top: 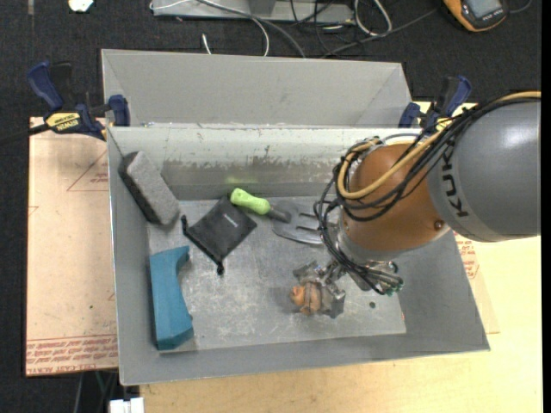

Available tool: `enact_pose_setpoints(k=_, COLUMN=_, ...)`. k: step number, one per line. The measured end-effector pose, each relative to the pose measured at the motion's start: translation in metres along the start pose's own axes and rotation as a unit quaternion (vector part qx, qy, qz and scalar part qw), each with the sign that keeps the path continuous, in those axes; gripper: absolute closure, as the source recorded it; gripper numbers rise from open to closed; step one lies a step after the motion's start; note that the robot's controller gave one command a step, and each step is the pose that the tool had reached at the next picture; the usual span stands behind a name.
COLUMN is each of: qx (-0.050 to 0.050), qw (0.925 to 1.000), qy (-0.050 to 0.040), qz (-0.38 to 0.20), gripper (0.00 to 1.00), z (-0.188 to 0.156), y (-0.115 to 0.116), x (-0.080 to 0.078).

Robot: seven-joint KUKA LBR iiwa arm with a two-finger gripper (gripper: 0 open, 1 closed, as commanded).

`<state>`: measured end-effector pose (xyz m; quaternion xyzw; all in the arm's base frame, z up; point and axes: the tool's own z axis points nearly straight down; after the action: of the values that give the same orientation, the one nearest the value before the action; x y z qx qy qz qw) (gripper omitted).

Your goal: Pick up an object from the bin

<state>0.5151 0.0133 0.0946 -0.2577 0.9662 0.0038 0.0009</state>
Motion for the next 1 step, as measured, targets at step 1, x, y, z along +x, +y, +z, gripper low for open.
enact_pose_setpoints(k=1, qx=-0.002, qw=1.0, qy=0.0026, qz=0.001, gripper=1.0, z=-0.0455, y=0.0016, x=0.0009)
